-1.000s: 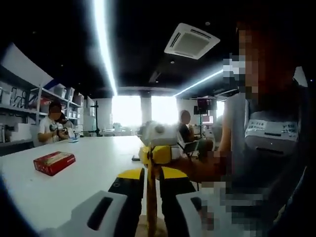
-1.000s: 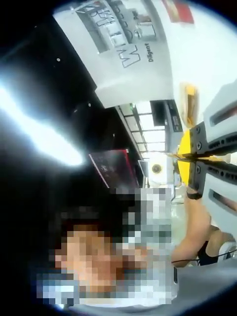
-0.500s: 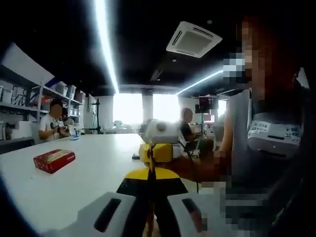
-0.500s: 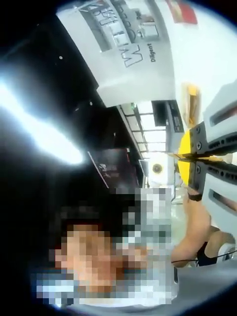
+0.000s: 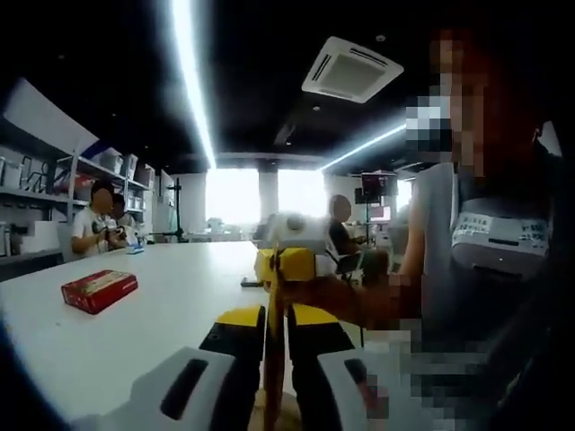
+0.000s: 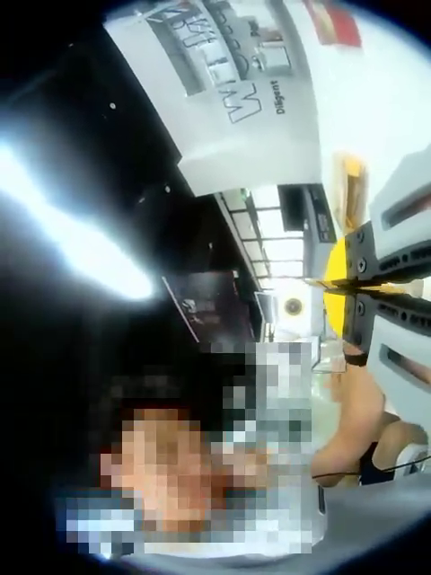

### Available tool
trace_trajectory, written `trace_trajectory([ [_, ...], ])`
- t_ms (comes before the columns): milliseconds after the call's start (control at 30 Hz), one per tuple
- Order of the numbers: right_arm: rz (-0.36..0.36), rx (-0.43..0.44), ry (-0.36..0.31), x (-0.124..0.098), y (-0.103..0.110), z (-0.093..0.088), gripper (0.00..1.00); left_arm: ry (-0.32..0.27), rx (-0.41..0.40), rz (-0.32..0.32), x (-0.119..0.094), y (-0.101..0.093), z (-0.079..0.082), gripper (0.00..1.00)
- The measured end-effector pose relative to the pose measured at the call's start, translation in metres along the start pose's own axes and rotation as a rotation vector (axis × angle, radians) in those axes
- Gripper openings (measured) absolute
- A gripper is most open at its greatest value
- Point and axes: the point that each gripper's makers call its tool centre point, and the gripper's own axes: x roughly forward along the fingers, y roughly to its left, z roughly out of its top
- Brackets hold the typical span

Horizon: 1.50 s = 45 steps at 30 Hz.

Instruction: Tear open the coffee pouch, take out the coffee, and pour the coffee from the pouch into the cup

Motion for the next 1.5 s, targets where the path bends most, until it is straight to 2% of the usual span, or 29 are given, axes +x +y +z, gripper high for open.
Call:
trace_trajectory([
  [167,-0.006,-0.001,-0.001,-0.002,-0.001,0.000,0.02,0.011,-0.002,-0.002,0.001,0.002,-0.005,0.10],
  [267,-0.006,0.001,0.000,-0.003,-0.001,-0.001,0.02,0.017,-0.007,-0.008,0.001,0.000,-0.006,0.05],
  [467,-0.003,0.007,-0.004,-0.002,-0.001,-0.002,0.02,0.029,-0.056,-0.019,0.000,0.001,-0.006,0.02],
  [600,-0.006,0.003,-0.003,-0.001,-0.002,-0.002,0.02,0.032,-0.048,-0.013,-0.001,0.001,-0.006,0.03],
  [667,-0.009,0.000,0.000,-0.001,-0.003,-0.002,0.02,0.026,0.006,0.004,-0.001,0.002,-0.007,0.05],
  [800,-0.014,-0.001,0.000,-0.003,-0.003,-0.002,0.02,0.040,-0.003,0.002,-0.001,0.002,-0.010,0.12],
  [1067,-0.021,-0.014,-0.012,-0.007,-0.004,0.004,0.02,0.042,-0.006,0.000,-0.002,0.003,-0.014,0.11],
  [1233,-0.022,-0.012,-0.013,-0.008,-0.004,0.004,0.02,0.048,0.008,-0.003,-0.001,0.002,-0.015,0.05],
  [1333,-0.022,-0.010,-0.013,-0.009,-0.005,0.003,0.02,0.055,-0.016,-0.008,-0.001,0.002,-0.016,0.03],
  [1500,-0.026,-0.007,-0.015,-0.008,-0.006,0.002,0.02,0.065,-0.015,0.007,-0.002,0.005,-0.017,0.03],
])
